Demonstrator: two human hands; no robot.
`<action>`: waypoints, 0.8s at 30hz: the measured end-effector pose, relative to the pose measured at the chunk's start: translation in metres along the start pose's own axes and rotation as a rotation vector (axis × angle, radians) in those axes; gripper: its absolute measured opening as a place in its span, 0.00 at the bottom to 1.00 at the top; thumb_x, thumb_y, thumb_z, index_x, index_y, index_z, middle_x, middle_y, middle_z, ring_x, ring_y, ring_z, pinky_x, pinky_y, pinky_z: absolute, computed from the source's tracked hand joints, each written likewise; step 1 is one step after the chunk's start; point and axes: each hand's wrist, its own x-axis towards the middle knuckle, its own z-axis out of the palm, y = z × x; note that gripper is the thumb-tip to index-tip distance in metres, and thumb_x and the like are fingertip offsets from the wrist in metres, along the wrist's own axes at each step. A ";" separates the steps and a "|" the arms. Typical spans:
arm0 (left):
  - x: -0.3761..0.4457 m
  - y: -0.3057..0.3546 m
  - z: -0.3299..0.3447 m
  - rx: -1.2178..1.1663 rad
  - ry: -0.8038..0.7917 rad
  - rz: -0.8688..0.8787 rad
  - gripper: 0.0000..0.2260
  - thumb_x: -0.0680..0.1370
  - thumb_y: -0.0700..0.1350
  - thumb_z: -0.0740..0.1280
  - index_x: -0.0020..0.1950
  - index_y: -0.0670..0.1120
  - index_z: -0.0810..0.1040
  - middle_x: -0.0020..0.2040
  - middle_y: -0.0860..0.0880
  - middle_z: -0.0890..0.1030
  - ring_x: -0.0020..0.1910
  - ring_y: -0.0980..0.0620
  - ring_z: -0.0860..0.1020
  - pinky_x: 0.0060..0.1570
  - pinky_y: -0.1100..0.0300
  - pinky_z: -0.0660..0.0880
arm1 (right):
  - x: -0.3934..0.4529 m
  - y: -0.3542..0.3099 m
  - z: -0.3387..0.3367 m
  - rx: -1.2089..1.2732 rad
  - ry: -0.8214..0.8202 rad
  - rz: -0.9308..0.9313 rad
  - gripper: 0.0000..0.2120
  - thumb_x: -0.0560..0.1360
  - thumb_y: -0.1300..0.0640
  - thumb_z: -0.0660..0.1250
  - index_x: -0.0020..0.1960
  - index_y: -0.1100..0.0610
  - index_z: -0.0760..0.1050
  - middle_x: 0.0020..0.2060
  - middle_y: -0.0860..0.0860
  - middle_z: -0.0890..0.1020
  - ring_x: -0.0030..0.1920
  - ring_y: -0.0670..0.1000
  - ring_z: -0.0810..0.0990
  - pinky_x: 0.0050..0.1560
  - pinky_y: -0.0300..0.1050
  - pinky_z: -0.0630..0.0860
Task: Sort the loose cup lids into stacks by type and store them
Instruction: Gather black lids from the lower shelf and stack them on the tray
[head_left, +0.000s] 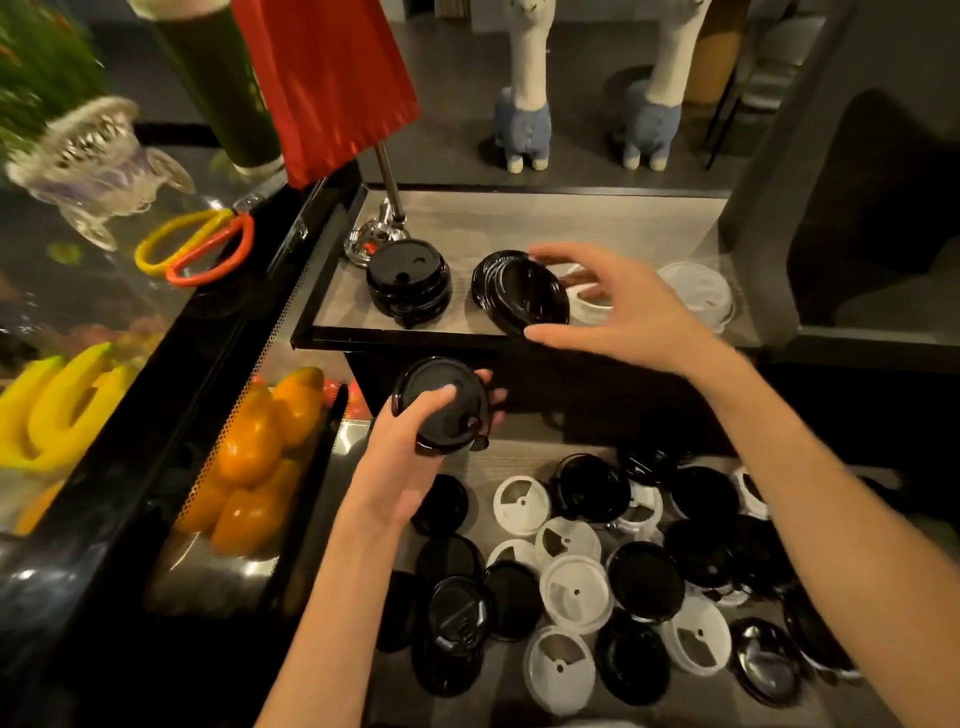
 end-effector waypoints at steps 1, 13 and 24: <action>0.001 0.009 0.008 -0.040 0.013 0.006 0.16 0.82 0.41 0.63 0.67 0.34 0.75 0.64 0.35 0.81 0.62 0.36 0.81 0.59 0.44 0.81 | 0.014 0.003 -0.004 -0.055 -0.001 -0.005 0.35 0.71 0.45 0.79 0.75 0.47 0.72 0.68 0.42 0.78 0.63 0.41 0.77 0.64 0.38 0.75; 0.038 0.050 0.045 -0.180 0.100 0.016 0.18 0.83 0.49 0.65 0.72 0.43 0.73 0.65 0.34 0.79 0.56 0.36 0.83 0.58 0.41 0.81 | 0.100 0.022 -0.011 -0.362 -0.295 0.019 0.35 0.74 0.47 0.78 0.77 0.53 0.69 0.72 0.48 0.76 0.68 0.51 0.76 0.64 0.42 0.69; 0.048 0.050 0.043 -0.155 0.106 -0.014 0.17 0.83 0.49 0.66 0.71 0.46 0.75 0.61 0.36 0.80 0.62 0.34 0.81 0.61 0.39 0.80 | 0.108 0.021 -0.014 -0.378 -0.371 0.048 0.36 0.72 0.46 0.79 0.76 0.52 0.71 0.71 0.48 0.76 0.66 0.49 0.76 0.62 0.42 0.72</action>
